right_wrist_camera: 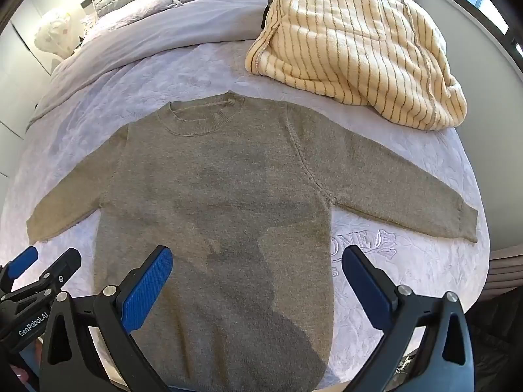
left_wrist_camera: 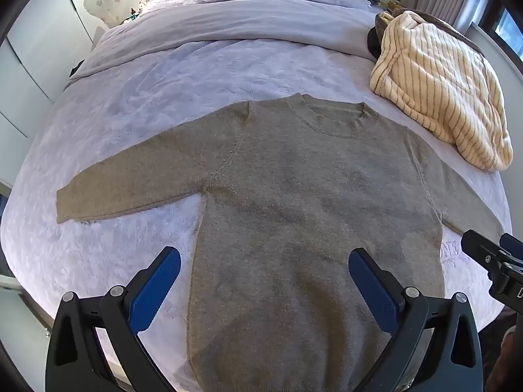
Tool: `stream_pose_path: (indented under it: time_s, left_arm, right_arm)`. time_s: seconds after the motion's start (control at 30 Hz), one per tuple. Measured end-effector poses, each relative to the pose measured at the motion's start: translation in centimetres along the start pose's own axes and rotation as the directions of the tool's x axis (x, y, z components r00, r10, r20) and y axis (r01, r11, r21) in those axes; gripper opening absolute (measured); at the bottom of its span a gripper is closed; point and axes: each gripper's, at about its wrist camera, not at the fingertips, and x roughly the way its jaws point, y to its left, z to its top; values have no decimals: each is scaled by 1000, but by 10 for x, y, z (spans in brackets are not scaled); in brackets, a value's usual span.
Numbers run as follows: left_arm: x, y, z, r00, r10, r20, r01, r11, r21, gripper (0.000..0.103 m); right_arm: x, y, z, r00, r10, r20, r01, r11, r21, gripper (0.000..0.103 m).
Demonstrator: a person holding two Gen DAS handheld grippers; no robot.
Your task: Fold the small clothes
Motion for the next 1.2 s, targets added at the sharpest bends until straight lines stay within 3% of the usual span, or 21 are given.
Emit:
stream_pose_path:
  time_s: [1.2]
  left_arm:
    - [5, -3, 5, 1000, 9, -1, -9, 1000, 7, 103]
  right_arm:
    - [2, 0, 0, 1000, -5, 4, 5, 1000, 0, 103]
